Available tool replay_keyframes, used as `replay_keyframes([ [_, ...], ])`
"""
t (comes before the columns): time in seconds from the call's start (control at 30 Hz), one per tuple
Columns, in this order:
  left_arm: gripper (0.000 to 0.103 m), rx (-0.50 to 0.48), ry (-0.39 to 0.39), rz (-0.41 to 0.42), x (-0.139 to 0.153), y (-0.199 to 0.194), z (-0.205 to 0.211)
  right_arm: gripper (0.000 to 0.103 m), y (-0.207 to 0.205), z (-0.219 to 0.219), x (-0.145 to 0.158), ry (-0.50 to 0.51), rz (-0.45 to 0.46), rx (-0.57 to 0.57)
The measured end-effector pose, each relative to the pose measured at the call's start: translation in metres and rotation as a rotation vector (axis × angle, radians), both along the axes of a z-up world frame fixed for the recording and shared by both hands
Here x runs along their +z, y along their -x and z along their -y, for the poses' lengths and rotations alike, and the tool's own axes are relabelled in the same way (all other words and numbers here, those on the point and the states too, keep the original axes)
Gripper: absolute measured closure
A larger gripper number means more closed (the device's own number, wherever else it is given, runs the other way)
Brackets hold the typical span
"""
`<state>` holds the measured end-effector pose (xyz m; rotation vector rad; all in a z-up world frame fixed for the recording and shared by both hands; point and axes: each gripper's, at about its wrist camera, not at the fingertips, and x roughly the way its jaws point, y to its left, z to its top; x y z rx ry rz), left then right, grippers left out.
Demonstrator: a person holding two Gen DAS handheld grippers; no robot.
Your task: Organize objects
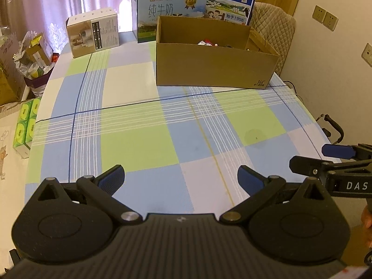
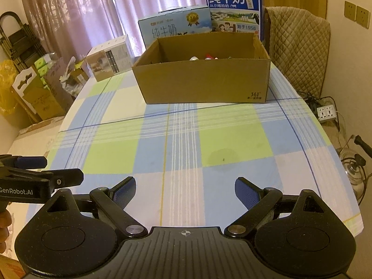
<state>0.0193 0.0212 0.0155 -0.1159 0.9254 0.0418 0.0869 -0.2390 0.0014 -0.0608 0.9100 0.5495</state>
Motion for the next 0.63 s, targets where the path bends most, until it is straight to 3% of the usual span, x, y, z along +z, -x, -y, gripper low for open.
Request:
replay_keyframes([
  [0.63, 0.001, -0.011, -0.007, -0.008, -0.0048, -0.007, 0.0016, 0.014, -0.0078, -0.0004, -0.0074, 0.009, -0.021, -0.009],
])
